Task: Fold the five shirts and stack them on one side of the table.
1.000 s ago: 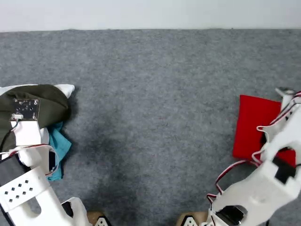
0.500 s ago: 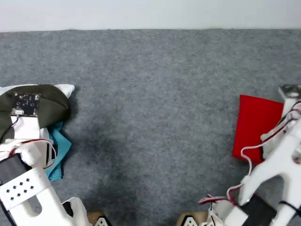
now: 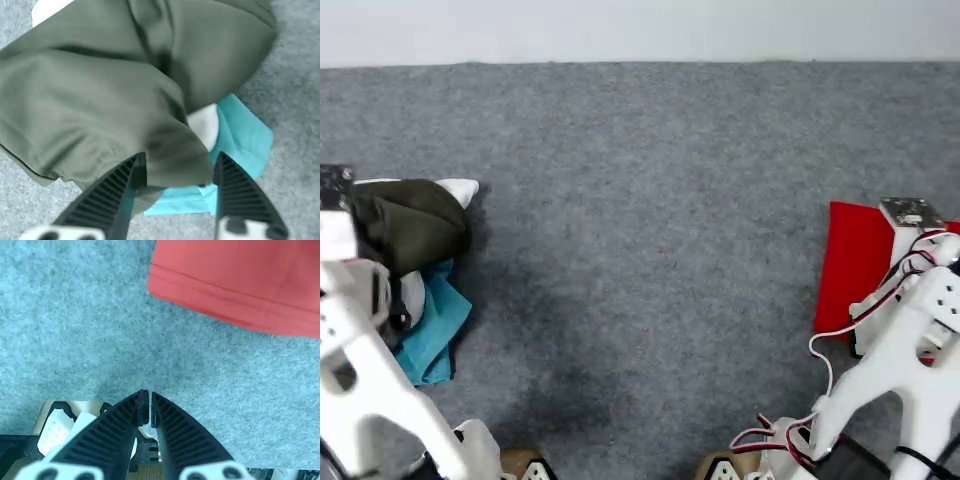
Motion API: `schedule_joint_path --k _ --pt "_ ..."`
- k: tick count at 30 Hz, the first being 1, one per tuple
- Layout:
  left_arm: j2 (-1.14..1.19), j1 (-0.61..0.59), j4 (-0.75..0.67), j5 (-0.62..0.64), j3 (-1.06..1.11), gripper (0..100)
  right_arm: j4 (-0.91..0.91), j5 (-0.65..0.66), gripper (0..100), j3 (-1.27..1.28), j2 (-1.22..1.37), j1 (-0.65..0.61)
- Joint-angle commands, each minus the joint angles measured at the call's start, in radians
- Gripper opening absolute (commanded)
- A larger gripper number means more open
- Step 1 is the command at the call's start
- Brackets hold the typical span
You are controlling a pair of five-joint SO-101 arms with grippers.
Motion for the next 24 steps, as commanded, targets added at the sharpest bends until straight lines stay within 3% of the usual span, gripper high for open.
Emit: schedule_joint_path --k 1,6,12,17,24 --pt "0.110 -0.009 0.020 -0.009 -0.117 23 0.039 -0.011 0.9 -0.008 -0.031 -0.013" --pt "0.229 -0.005 -0.020 0.044 -0.133 21 0.039 -0.011 0.9 -0.006 -0.030 -0.013" --pt "0.213 0.077 -0.029 0.038 -0.143 1 0.039 -0.011 0.9 -0.006 -0.036 -0.013" --pt "0.104 0.187 0.008 0.057 -0.153 1 0.041 -0.046 0.9 -0.006 -0.039 -0.007" --pt "-0.094 0.416 0.040 0.209 -0.211 1 0.042 -0.092 0.9 -0.006 -0.039 -0.007"
